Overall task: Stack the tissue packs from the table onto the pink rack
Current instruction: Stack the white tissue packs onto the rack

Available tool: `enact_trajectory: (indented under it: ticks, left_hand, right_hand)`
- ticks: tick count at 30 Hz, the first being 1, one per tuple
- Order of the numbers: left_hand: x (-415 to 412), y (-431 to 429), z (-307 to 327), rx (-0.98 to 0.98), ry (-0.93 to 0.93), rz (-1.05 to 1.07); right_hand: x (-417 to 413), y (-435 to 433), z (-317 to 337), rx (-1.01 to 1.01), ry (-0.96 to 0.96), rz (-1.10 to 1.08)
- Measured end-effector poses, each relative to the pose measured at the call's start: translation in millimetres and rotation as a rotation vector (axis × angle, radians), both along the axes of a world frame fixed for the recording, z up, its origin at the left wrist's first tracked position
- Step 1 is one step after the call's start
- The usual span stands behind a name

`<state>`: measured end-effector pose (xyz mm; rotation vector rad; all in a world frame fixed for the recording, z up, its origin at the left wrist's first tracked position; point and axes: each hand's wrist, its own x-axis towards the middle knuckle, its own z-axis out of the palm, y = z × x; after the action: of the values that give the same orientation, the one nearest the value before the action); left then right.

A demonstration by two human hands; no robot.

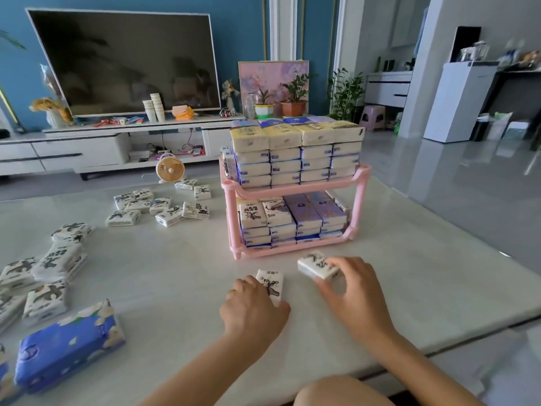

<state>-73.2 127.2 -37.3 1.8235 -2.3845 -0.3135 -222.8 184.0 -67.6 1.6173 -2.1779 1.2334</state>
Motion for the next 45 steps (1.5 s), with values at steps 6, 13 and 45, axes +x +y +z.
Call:
enact_trajectory:
  ticks: [6, 13, 45]
  left_hand:
    - [-14.6, -7.2, -4.6, -0.003, 0.228, 0.028]
    - [-22.2, -13.0, -30.1, -0.157, 0.32, 0.054]
    - [-24.3, -15.4, -49.7, -0.612, 0.467, -0.082]
  right_hand:
    - [-26.2, -49.7, 43.6, -0.196, 0.039, -0.084]
    - [-36.0, -116.4, 53.4, 0.144, 0.112, -0.199]
    - [-4.6, -66.0, 33.8, 0.006, -0.338, -0.007]
